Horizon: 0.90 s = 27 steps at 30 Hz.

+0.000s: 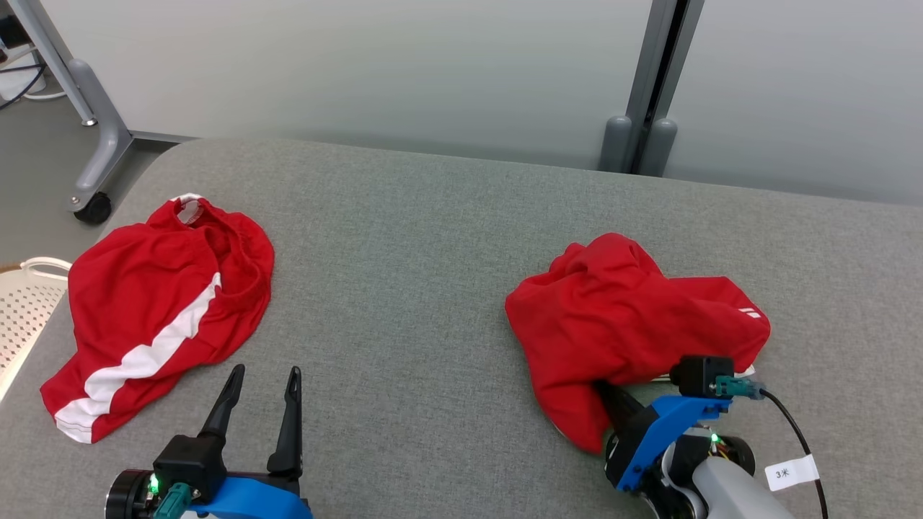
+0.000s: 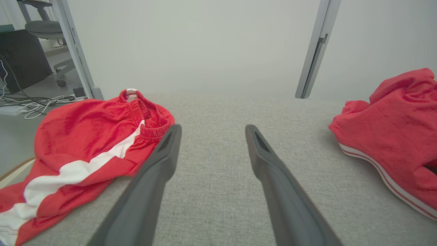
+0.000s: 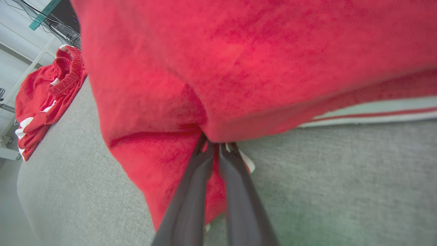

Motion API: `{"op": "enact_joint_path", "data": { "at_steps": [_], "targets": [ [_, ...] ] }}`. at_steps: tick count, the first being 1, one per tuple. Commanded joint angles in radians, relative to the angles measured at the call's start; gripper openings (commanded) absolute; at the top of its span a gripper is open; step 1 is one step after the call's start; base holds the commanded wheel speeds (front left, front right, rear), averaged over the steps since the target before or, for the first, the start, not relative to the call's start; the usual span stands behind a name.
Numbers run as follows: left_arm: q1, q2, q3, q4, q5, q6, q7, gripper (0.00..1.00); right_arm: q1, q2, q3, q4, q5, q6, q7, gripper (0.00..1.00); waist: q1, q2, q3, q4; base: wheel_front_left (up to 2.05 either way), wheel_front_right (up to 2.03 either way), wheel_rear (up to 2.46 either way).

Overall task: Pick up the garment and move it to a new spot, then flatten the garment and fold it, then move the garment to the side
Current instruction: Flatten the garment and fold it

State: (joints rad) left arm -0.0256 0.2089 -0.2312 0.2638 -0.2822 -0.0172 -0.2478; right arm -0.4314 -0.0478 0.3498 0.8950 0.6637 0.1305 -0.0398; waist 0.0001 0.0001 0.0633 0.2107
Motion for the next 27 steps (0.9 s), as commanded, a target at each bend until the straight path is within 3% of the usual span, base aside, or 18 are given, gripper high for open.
{"op": "enact_joint_path", "data": {
  "at_steps": [1, 6, 10, 17, 22, 27],
  "targets": [
    [-0.009, 0.002, 0.002, 0.003, -0.005, 0.005, 0.0, 1.0, -0.028, -0.005, 0.008, 0.003, -0.011, 0.0, -0.037, 0.0, -0.0001, -0.0001, -0.004, -0.001, 0.0, 0.0, 0.0],
    [0.006, 0.005, 0.0, 0.0, -0.01, 0.009, 0.003, 1.0, -0.06, -0.005, 0.011, -0.042, -0.057, 0.0, -0.126, 0.0, -0.0001, -0.0001, -0.025, -0.009, 0.0, 0.0, 0.0],
    [0.018, 0.007, -0.003, -0.015, -0.013, 0.016, 0.005, 1.0, -0.087, -0.005, -0.012, -0.159, -0.118, 0.0, -0.137, 0.0, -0.0001, -0.0001, -0.042, -0.016, 0.0, 0.0, 0.0],
    [0.019, 0.011, -0.007, -0.049, -0.016, 0.027, 0.014, 1.0, -0.12, -0.005, -0.074, -0.45, -0.232, 0.0, 0.009, 0.0, -0.0001, -0.0001, -0.036, -0.023, 0.0, 0.0, 0.0],
    [-0.002, 0.01, -0.011, -0.059, -0.017, 0.026, 0.011, 1.0, -0.192, -0.004, -0.083, -0.549, -0.265, 0.0, 0.109, 0.0, -0.0001, -0.0001, -0.013, -0.021, 0.0, 0.0, 0.0],
    [-0.023, 0.004, -0.022, -0.06, -0.014, 0.018, 0.005, 1.0, -0.337, -0.004, -0.07, -0.541, -0.252, 0.0, 0.154, 0.0, -0.0001, -0.0001, 0.015, -0.005, 0.0, 0.0, 0.0]
  ]
}}
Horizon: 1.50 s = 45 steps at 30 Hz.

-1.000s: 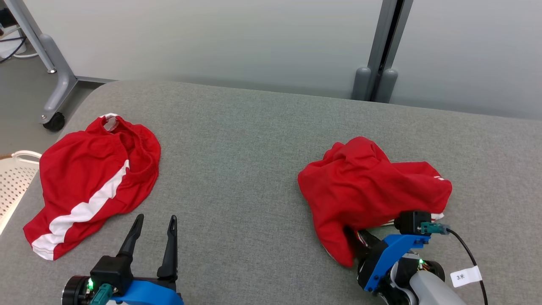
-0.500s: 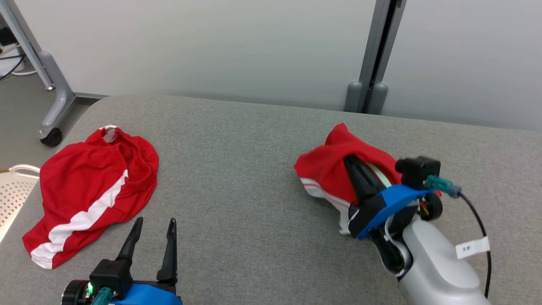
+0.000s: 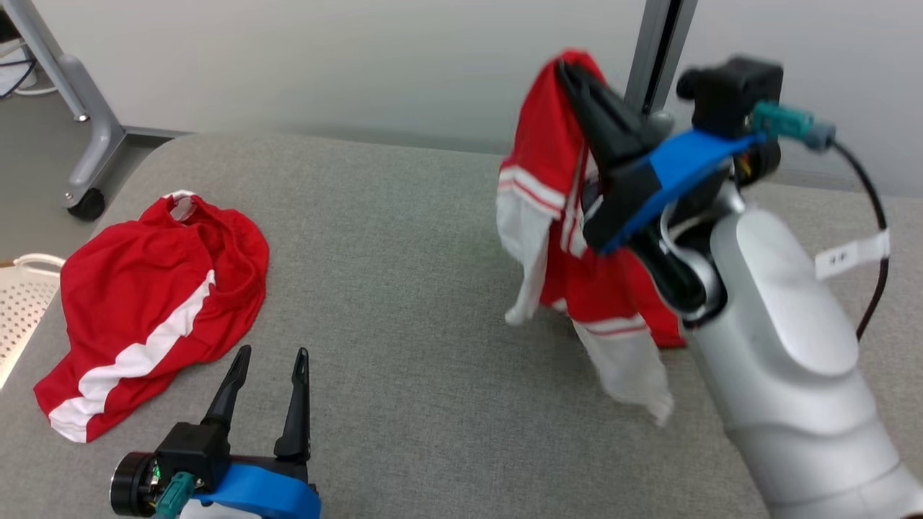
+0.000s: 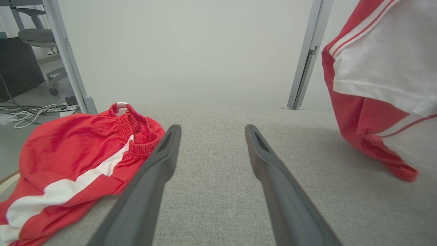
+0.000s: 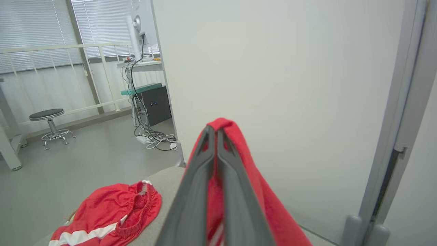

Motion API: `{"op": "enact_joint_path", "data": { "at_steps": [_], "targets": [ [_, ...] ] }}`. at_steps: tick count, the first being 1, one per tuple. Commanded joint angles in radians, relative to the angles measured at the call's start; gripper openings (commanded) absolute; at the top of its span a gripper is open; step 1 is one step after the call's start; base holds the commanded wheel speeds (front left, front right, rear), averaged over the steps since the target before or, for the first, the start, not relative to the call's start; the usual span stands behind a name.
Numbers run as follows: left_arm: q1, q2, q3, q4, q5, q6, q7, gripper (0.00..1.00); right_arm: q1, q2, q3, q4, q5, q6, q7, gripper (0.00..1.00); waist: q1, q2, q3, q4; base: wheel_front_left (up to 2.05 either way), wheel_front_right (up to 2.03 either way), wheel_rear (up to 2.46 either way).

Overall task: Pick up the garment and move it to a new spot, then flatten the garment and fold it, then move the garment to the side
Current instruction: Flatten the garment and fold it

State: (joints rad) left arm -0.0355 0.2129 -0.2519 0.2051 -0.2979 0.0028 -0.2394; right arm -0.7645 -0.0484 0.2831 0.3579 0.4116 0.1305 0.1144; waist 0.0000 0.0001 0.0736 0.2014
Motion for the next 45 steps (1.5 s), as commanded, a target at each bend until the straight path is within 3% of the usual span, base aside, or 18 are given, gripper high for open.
{"op": "enact_joint_path", "data": {
  "at_steps": [1, 9, 14, 30, 31, 32, 38, 45],
  "targets": [
    [-0.017, -0.002, -0.003, -0.001, 0.003, -0.003, -0.005, 1.0, -0.038, -0.004, 0.004, 0.007, 0.0, 0.0, -0.006, 0.0, 0.0, -0.0001, 0.008, 0.008, 0.0, 0.0, 0.0],
    [-0.041, -0.007, -0.011, -0.001, 0.008, -0.006, -0.014, 1.0, -0.338, -0.004, 0.073, 0.054, 0.051, 0.0, -0.164, 0.0, 0.0, -0.0001, 0.027, 0.034, 0.0, 0.0, 0.0],
    [-0.044, -0.005, -0.008, -0.003, 0.007, 0.0, -0.018, 1.0, -0.423, -0.004, 0.033, 0.088, 0.054, 0.0, -0.253, 0.0, 0.0, -0.0001, 0.029, 0.029, 0.0, 0.0, 0.0],
    [-0.048, 0.006, -0.017, -0.012, 0.014, -0.002, -0.024, 1.0, 0.018, -0.071, -0.423, 0.375, -0.162, 0.001, -0.251, 0.0, 0.0, -0.0001, 0.034, -0.023, 0.0, 0.0, 0.0],
    [-0.049, 0.008, -0.017, -0.013, 0.015, -0.002, -0.024, 1.0, 0.033, -0.07, -0.445, 0.389, -0.175, 0.0, -0.245, 0.04, 0.0, -0.0001, 0.033, -0.025, 0.0, 0.0, 0.0],
    [-0.048, 0.009, -0.016, -0.014, 0.016, -0.001, -0.024, 1.0, 0.043, -0.069, -0.461, 0.396, -0.184, 0.0, -0.244, 1.0, 0.0, -0.0001, 0.03, -0.027, 0.0, 0.0, 0.0],
    [-0.03, 0.017, -0.02, -0.016, 0.016, 0.004, -0.025, 1.0, 0.12, -0.057, -0.5, 0.388, -0.235, 0.0, -0.171, 1.0, 0.0, -0.0001, -0.001, -0.038, 0.0, 0.0, 0.0],
    [-0.004, 0.024, -0.021, -0.026, 0.007, 0.012, -0.019, 1.0, 0.27, -0.054, -0.438, 0.207, -0.307, 0.0, -0.069, 1.0, 0.0, -0.0001, -0.027, -0.055, 0.0, 0.0, 0.0]
  ]
}}
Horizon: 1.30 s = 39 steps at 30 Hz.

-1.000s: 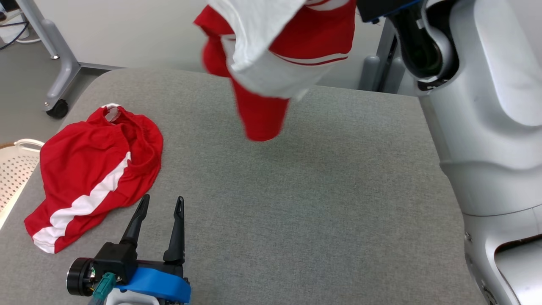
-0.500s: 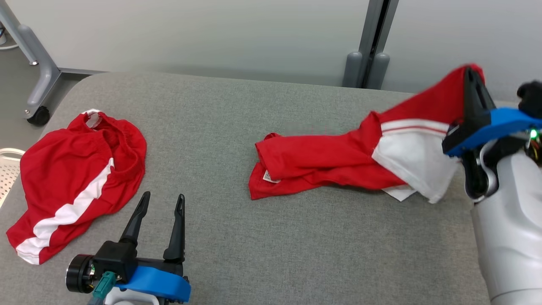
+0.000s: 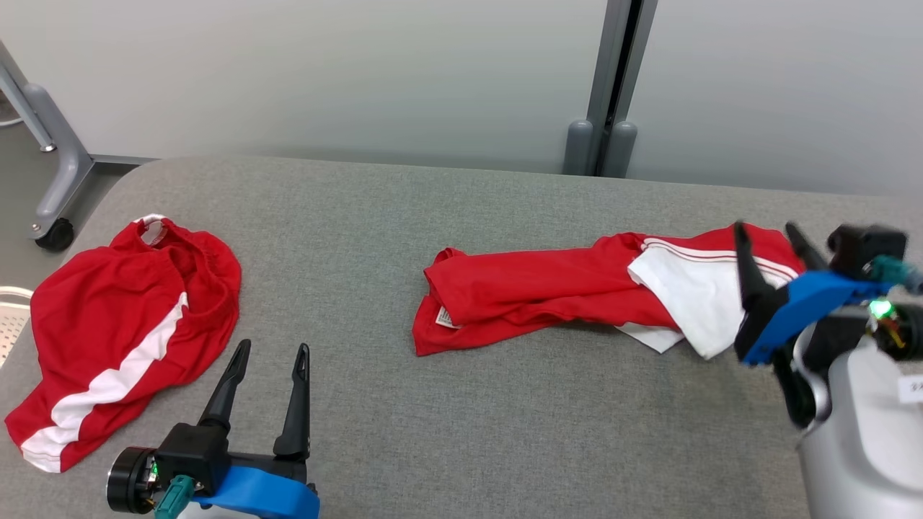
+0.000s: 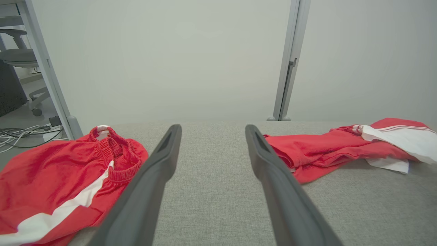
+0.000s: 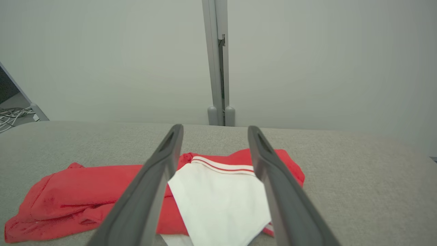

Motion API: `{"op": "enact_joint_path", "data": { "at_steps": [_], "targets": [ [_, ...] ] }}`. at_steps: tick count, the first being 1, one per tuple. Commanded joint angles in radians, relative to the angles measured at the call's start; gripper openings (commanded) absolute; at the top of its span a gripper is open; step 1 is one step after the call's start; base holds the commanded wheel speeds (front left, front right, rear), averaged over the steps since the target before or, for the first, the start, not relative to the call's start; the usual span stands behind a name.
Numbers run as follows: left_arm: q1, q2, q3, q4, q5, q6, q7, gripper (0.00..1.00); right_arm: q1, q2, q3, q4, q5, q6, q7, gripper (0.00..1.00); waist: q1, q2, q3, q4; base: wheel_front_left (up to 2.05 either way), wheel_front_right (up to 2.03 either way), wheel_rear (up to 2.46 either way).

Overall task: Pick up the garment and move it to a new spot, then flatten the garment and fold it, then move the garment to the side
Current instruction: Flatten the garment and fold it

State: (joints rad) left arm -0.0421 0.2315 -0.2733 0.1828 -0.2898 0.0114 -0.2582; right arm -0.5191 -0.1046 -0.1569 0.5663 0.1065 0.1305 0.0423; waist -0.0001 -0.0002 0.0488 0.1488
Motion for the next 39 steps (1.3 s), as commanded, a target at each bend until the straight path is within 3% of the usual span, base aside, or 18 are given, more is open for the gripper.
{"op": "enact_joint_path", "data": {
  "at_steps": [1, 6, 11, 21, 31, 39],
  "targets": [
    [0.006, 0.006, 0.0, -0.006, -0.003, 0.005, 0.001, 1.0, 0.052, 0.004, 0.014, -0.032, -0.01, 0.0, 0.025, 1.0, 0.0001, 0.0002, -0.003, -0.005, 0.0, 0.0, 0.0],
    [0.007, 0.009, -0.001, -0.019, -0.009, 0.008, 0.005, 1.0, 0.182, 0.017, 0.064, -0.153, -0.053, 0.0, 0.123, 1.0, 0.0001, 0.0002, 0.01, -0.008, 0.0, 0.0, 0.0],
    [-0.017, 0.008, -0.007, -0.027, -0.011, 0.004, 0.006, 1.0, 0.239, 0.022, 0.055, -0.188, -0.128, 0.0, 0.175, 1.0, 0.0001, 0.0002, 0.04, 0.0, 0.0, 0.0, 0.0],
    [-0.05, 0.02, -0.002, -0.03, -0.014, 0.003, 0.001, 1.0, 0.145, -0.006, 0.094, -0.033, -0.242, 0.0, 0.195, 1.0, 0.0001, 0.0002, 0.1, 0.023, 0.0, 0.0, 0.0],
    [-0.071, 0.018, -0.006, -0.027, -0.018, -0.003, -0.002, 1.0, 0.045, -0.03, 0.072, 0.104, -0.366, 0.0, 0.165, 1.0, 0.0001, 0.0002, 0.138, 0.057, 0.0, 0.0, 0.0],
    [-0.073, 0.018, -0.006, -0.017, -0.022, -0.003, -0.004, 1.0, 0.012, -0.031, 0.008, 0.131, -0.465, 0.0, 0.131, 1.0, 0.0001, 0.0002, 0.137, 0.067, 0.0, 0.0, 0.0]
  ]
}}
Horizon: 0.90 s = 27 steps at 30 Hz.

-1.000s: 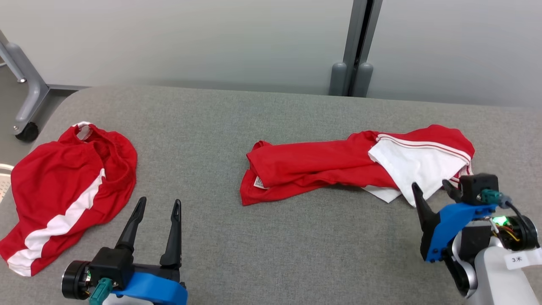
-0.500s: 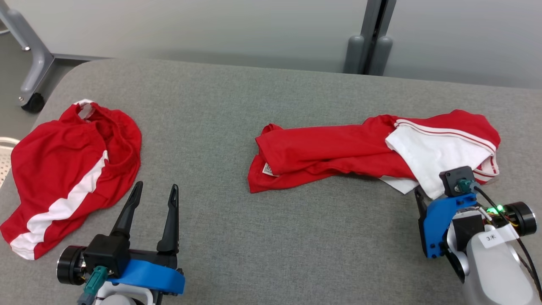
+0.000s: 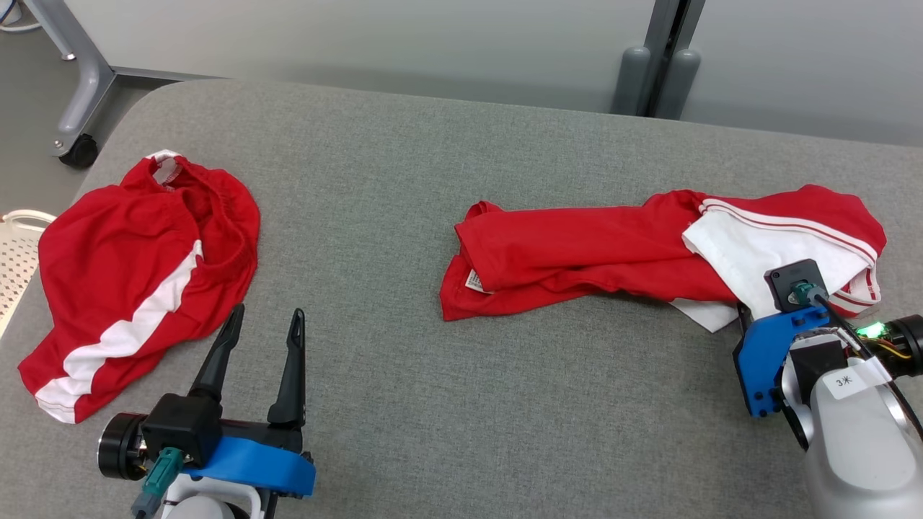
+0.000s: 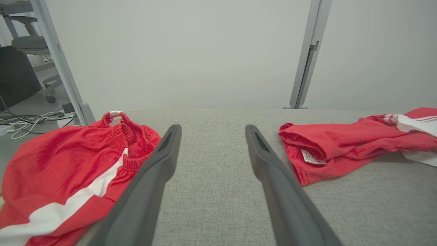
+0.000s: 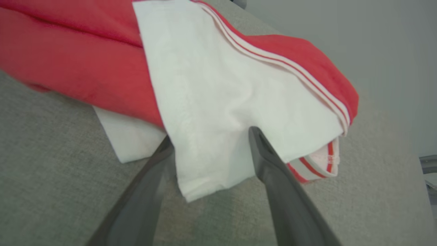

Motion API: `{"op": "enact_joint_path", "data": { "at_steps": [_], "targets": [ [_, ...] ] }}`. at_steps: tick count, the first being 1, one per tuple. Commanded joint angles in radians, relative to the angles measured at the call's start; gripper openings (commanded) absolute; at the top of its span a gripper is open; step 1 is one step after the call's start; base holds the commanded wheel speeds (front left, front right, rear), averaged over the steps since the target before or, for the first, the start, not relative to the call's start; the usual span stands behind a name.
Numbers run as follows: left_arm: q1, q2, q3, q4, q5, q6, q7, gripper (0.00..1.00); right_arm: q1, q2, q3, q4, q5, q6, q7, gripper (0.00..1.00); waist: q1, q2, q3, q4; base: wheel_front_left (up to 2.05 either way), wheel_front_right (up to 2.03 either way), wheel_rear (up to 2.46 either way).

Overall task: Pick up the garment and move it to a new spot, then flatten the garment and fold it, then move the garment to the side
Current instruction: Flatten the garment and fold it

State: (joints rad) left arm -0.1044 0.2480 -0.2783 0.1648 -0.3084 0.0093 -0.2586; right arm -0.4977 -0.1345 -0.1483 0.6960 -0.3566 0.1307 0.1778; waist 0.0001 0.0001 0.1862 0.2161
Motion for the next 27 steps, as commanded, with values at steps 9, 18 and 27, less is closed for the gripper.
{"op": "enact_joint_path", "data": {
  "at_steps": [9, 18, 27],
  "targets": [
    [-0.004, 0.0, -0.006, 0.001, -0.007, 0.003, -0.006, 1.0, -0.008, 0.014, -0.055, -0.008, -0.054, 0.0, -0.009, 0.0, -0.0001, -0.0001, -0.009, -0.004, 0.0, 0.0, 0.0],
    [-0.001, 0.009, -0.012, -0.005, -0.005, 0.004, -0.006, 1.0, -0.079, 0.023, -0.067, -0.14, -0.001, 0.0, -0.069, 0.0, -0.0001, -0.0001, -0.01, 0.009, 0.0, 0.0, 0.0],
    [-0.023, 0.002, -0.031, -0.013, -0.001, -0.001, -0.004, 1.0, -0.263, -0.032, -0.048, -0.126, 0.098, 0.0, 0.006, 0.0, -0.0001, -0.0001, 0.006, 0.068, 0.0, 0.0, 0.0]
  ]
}}
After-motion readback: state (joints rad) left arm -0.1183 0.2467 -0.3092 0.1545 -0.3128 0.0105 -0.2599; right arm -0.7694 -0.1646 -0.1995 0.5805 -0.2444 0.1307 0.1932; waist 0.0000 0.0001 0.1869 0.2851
